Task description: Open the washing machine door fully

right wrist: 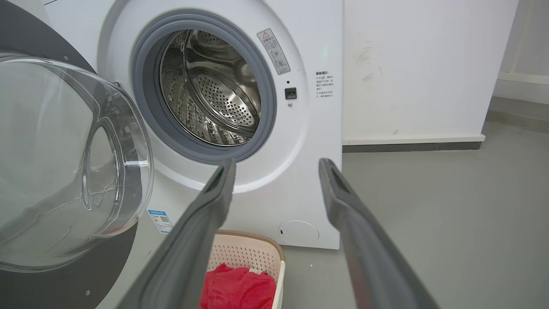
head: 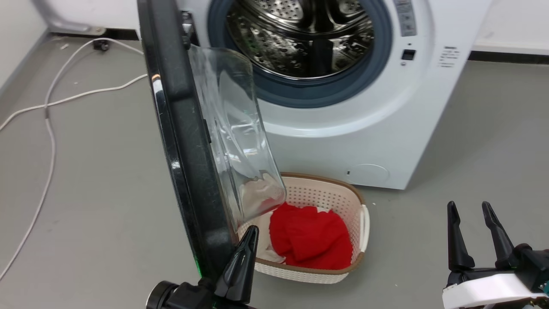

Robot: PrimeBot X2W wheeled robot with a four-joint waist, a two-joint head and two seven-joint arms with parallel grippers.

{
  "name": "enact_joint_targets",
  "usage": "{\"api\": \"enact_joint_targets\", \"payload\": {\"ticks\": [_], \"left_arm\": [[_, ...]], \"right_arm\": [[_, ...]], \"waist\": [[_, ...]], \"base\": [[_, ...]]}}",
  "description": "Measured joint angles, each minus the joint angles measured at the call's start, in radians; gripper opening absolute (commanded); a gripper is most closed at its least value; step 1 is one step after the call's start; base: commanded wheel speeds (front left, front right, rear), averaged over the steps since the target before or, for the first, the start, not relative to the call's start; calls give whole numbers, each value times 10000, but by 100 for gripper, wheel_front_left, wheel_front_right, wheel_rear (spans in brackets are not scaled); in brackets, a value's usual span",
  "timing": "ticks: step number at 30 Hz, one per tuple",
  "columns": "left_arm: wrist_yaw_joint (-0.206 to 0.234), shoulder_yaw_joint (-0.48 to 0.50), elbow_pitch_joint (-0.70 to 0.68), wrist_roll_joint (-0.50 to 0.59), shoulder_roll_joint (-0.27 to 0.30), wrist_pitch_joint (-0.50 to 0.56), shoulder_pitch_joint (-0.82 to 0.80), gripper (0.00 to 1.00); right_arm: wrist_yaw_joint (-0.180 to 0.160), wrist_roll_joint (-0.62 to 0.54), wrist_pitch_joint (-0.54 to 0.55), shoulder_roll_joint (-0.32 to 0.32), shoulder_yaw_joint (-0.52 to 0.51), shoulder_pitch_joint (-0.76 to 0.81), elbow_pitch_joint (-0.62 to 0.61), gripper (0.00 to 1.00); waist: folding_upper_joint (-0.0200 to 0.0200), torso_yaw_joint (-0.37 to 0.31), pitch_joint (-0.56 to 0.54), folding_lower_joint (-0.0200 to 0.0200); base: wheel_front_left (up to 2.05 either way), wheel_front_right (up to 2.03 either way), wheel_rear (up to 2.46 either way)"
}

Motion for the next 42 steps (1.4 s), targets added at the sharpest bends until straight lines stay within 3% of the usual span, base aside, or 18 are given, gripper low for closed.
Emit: {"api": "enact_joint_targets", "payload": {"ticks": [13, 19, 32, 42], "left_arm": [[654, 1103, -608, 38, 259, -2, 609, 0], [821, 1979, -414, 2, 593, -2, 589, 0], [895, 4462, 1020, -537, 1404, -2, -707, 0], [554, 6090, 2903, -1081, 2128, -2, -2075, 0]], "right_arm": [[2, -75, 180, 6, -82, -52, -84, 100], [2, -318, 353, 6, 29, -80, -186, 100], [2, -351, 616, 6, 192, -93, -508, 100], [2, -677, 717, 6, 165, -139, -740, 100]], "waist": [[0, 1953, 96, 0], [0, 2440, 155, 0], [0, 1863, 272, 0], [0, 1339, 654, 0]], "base": [[0, 0, 0], [0, 0, 0], [0, 0, 0], [0, 0, 0]]}}
